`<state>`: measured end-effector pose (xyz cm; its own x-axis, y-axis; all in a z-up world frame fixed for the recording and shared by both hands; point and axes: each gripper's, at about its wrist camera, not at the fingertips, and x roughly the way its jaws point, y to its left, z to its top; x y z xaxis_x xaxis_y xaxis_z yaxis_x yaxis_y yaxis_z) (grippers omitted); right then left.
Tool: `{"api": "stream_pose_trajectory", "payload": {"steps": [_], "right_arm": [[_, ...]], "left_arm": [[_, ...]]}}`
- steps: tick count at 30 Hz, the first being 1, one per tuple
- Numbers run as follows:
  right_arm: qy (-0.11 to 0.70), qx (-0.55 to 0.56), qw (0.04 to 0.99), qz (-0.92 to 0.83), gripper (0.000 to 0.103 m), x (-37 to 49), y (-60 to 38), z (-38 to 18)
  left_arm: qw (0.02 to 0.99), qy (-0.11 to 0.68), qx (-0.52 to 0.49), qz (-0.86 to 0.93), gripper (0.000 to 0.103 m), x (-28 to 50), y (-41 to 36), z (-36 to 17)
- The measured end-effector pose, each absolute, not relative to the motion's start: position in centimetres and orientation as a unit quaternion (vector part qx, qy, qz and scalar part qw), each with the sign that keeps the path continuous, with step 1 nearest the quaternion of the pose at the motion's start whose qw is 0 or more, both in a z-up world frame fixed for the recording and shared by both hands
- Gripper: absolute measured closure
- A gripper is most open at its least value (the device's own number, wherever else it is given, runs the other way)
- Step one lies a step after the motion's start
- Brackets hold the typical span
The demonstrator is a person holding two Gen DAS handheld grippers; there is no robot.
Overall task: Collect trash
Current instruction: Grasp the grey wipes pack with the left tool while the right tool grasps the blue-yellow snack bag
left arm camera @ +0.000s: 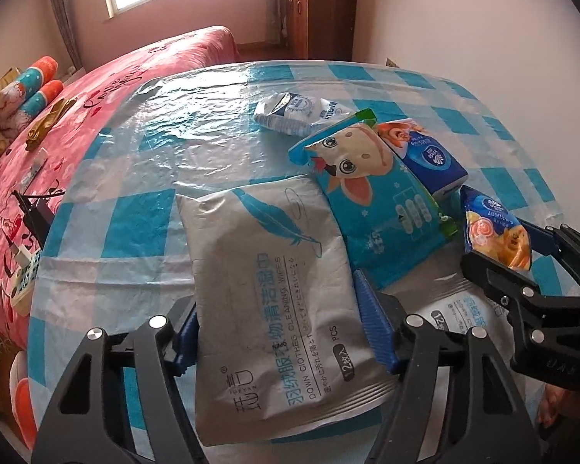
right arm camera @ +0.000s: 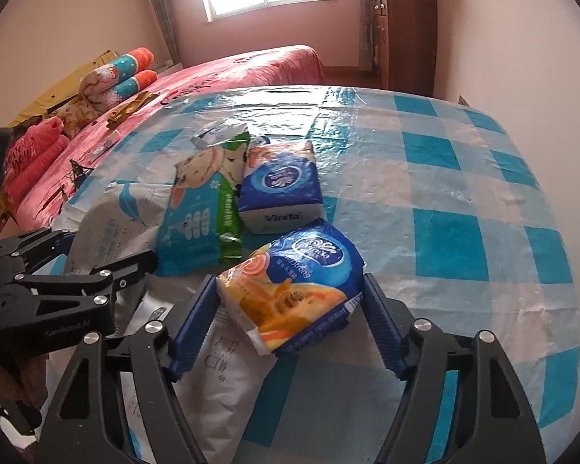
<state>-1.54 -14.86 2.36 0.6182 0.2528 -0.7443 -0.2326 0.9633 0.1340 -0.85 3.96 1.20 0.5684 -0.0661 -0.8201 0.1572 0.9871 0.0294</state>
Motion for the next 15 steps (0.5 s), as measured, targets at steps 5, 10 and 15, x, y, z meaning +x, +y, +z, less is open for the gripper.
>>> {"api": "stream_pose_trajectory", "payload": {"steps": [5, 10, 15], "right_arm": [[0.402, 0.001, 0.905, 0.136, 0.038, -2.4, -14.4, 2.7], [0.398, 0.002, 0.908, 0.132, 0.042, -3.0, -14.5, 3.0], [0.388, 0.000, 0.912, 0.133, 0.043, -3.7, -14.4, 3.8]], "left_arm": [[0.886, 0.457, 0.032, -0.071, 0.037, -1.6, 4.5, 1.3], [0.888, 0.452, 0.000, -0.081, 0.038, -2.2, 5.7, 1.5], [0.893, 0.440, -0.026, -0.089, 0.039, -2.9, 7.2, 2.0]]}}
